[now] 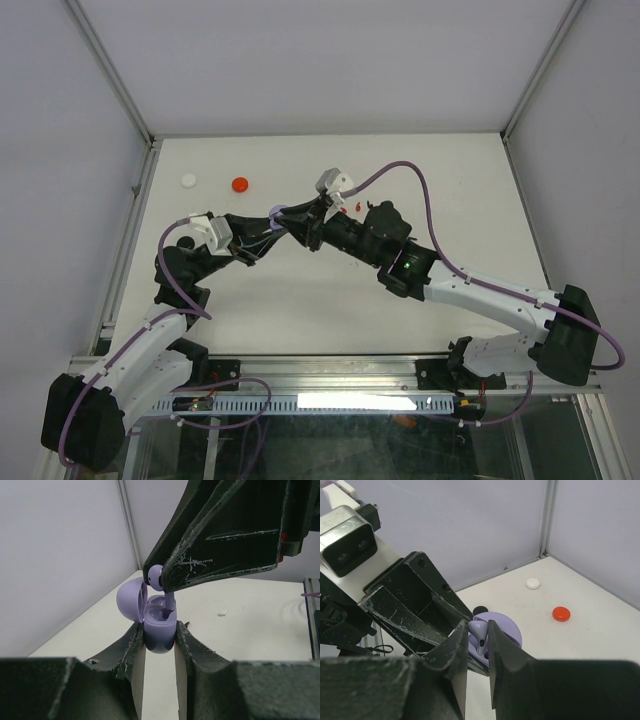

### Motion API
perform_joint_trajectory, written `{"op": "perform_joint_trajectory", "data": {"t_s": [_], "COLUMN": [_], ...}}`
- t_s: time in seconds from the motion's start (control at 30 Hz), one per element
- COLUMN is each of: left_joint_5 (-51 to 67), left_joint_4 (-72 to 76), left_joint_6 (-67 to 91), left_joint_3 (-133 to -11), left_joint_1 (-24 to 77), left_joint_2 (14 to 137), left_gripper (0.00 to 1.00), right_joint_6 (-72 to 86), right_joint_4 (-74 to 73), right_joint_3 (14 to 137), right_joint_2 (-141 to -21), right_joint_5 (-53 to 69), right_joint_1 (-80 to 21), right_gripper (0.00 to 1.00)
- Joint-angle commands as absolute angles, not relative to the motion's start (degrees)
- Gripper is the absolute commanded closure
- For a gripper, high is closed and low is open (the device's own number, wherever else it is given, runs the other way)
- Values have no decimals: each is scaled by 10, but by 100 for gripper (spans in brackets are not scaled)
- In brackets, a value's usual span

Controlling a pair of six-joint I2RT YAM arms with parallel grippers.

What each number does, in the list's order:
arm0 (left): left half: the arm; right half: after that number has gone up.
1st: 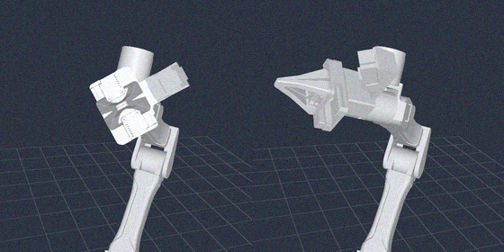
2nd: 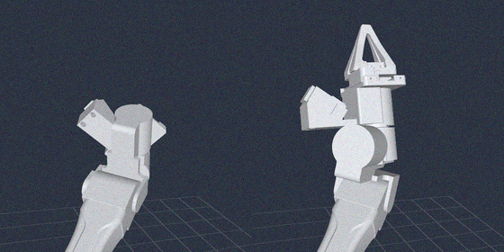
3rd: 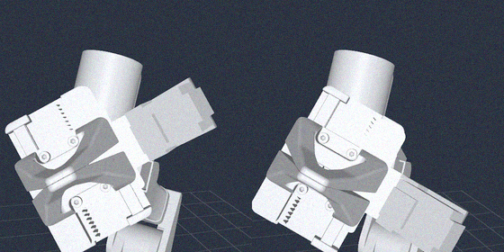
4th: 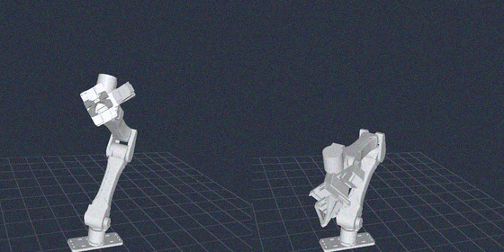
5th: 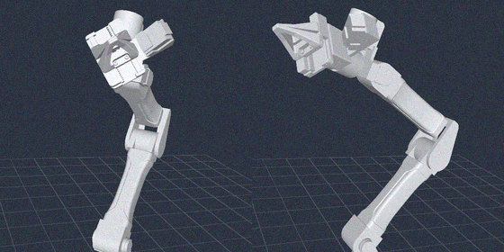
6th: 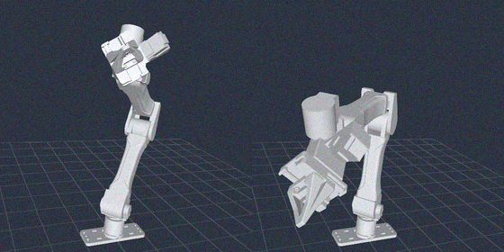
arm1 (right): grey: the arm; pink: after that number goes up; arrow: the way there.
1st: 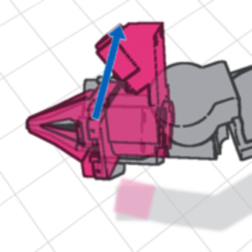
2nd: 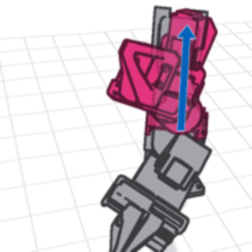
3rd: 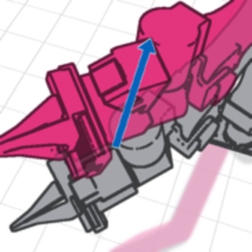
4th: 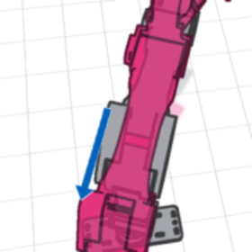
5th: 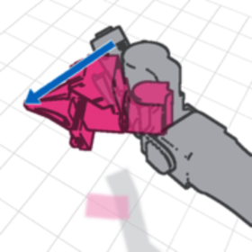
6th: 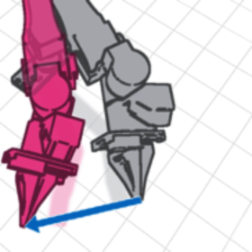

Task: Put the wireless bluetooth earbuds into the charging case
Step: Place the earbud in the charging case.

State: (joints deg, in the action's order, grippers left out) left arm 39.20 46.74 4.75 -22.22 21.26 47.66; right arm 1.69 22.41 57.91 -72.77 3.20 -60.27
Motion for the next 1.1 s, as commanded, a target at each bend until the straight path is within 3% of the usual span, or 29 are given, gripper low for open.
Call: {"op": "perform_joint_trajectory", "data": {"t_s": [0.0, 1.0, 1.07], "left_joint_5": [406, 387, 383], "left_joint_4": [492, 471, 468], "left_joint_6": [52, 61, 61], "left_joint_3": [-225, -233, -233], "left_joint_1": [207, 207, 207], "left_joint_2": [471, 470, 470], "left_gripper": [100, 100, 100], "right_joint_6": [-3, -14, -10], "right_joint_4": [249, 193, 184], "right_joint_3": [594, 602, 607], "right_joint_2": [-724, -724, -720], "right_joint_5": [15, 25, 1], "right_joint_1": [-608, -615, -614], "right_gripper": [86, 86, 58]}}
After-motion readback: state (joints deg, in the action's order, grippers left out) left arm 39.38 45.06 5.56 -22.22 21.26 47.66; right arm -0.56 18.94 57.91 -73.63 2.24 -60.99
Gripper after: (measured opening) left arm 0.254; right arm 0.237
